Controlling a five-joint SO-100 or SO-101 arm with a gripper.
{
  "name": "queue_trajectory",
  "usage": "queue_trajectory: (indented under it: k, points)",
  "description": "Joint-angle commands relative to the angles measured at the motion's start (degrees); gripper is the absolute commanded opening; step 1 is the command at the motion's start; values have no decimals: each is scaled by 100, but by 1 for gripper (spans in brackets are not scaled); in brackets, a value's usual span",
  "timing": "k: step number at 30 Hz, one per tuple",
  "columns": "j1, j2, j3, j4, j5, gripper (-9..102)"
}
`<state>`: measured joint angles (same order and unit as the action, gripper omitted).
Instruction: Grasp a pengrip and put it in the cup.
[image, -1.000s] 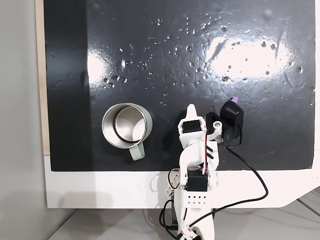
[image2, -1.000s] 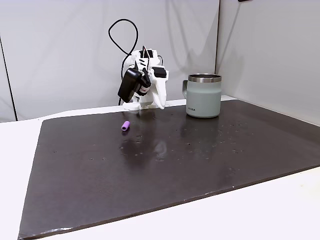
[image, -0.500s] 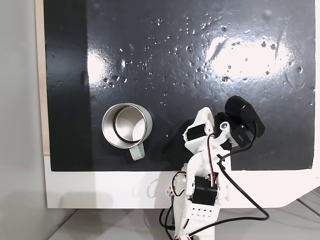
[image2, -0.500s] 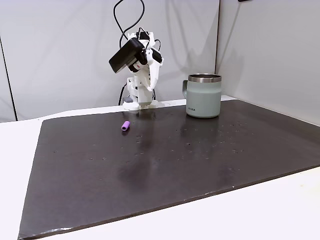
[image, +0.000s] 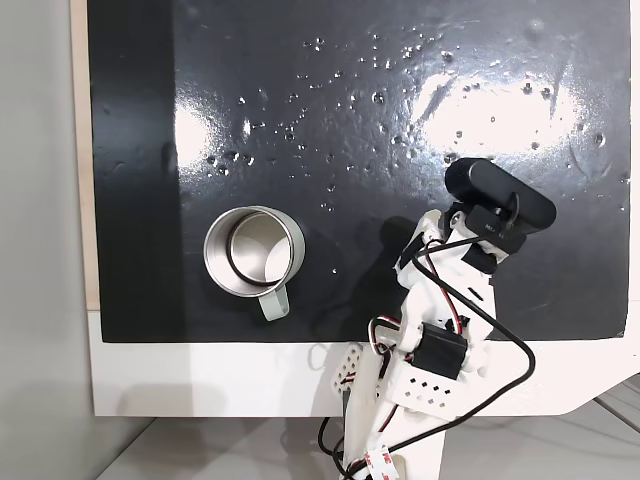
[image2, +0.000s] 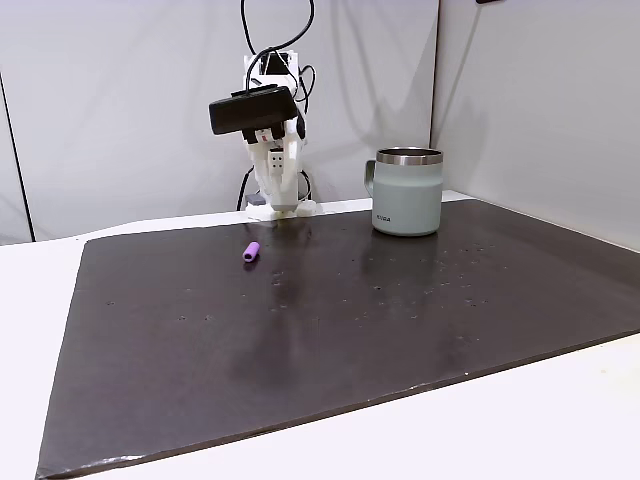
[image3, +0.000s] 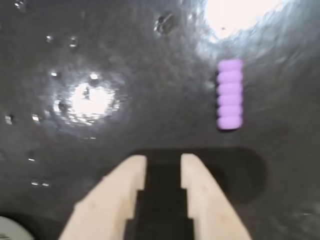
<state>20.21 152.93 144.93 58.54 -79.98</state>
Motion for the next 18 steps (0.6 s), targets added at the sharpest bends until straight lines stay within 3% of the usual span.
queue_trajectory:
  k: [1,8,18]
  points:
    - [439,-404,-668,97,-1107,15]
    - [1011,-1222,-800,35,-2733,24]
    - [1046,-2804,-1468,-202,-3252,26]
